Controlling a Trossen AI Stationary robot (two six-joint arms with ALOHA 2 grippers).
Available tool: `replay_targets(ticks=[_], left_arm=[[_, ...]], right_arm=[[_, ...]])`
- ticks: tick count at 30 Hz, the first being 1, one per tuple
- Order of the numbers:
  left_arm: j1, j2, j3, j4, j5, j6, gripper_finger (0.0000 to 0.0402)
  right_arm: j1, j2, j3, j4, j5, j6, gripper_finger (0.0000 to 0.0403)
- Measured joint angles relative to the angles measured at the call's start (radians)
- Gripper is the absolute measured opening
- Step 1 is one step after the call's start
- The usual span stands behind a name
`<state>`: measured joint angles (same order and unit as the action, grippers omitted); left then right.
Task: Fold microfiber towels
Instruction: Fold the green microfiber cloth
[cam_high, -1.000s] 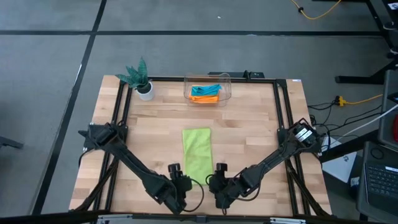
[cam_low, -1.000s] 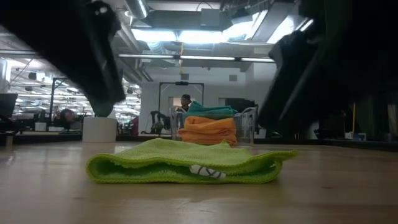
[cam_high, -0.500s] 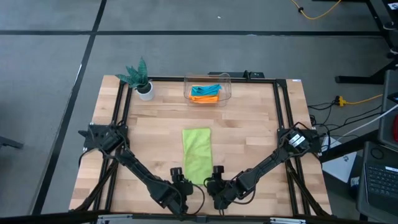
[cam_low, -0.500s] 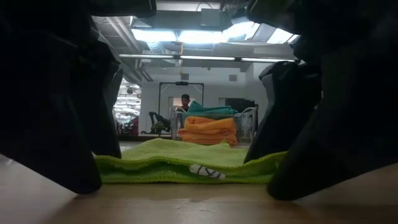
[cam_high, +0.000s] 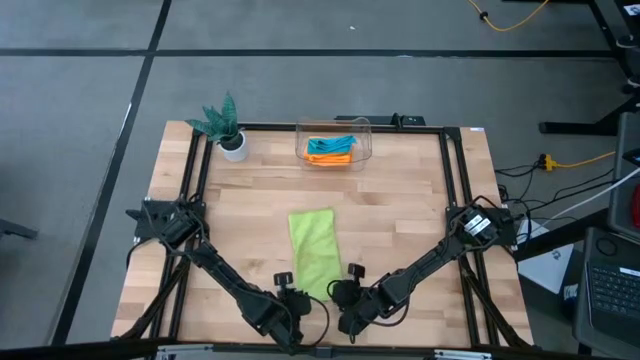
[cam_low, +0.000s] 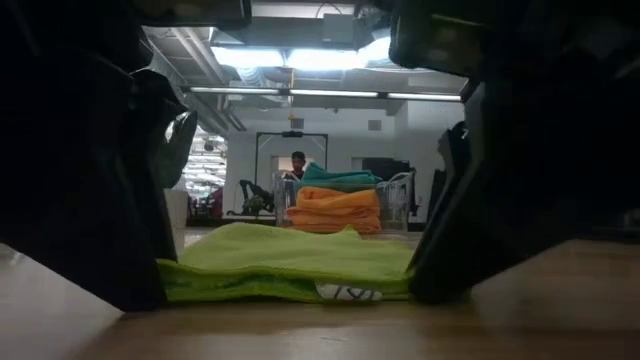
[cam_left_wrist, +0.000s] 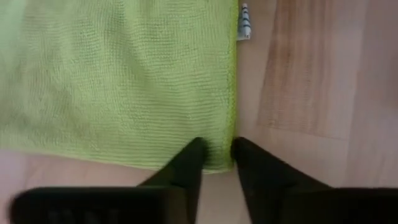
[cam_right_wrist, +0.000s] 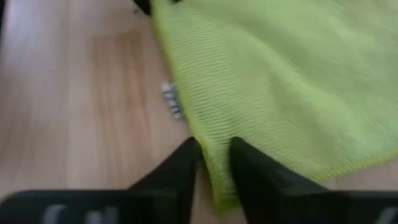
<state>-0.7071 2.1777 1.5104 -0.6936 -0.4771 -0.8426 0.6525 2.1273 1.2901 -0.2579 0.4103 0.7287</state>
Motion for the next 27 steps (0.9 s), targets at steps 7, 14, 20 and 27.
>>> replay_targets(ticks=[7, 14, 20, 27], left_arm=[[-0.002, 0.001, -0.001, 0.013, 0.033, -0.019, 0.0008], [-0.028, -0.016, 0.075, -0.002, 0.113, 0.016, 0.0001], [-0.062, -0.044, 0.208, -0.037, 0.109, 0.104, 0.0], [-0.079, -0.045, 0.358, -0.319, -0.038, 0.147, 0.0]], right_arm=[[0.003, -0.004, -0.002, 0.002, -0.018, 0.103, 0.001], [0.024, -0.057, 0.016, -0.015, -0.152, 0.137, 0.0004], [0.061, -0.083, 0.159, -0.141, -0.169, 0.058, 0.0004], [0.085, -0.084, 0.351, -0.426, 0.123, -0.064, 0.0003]])
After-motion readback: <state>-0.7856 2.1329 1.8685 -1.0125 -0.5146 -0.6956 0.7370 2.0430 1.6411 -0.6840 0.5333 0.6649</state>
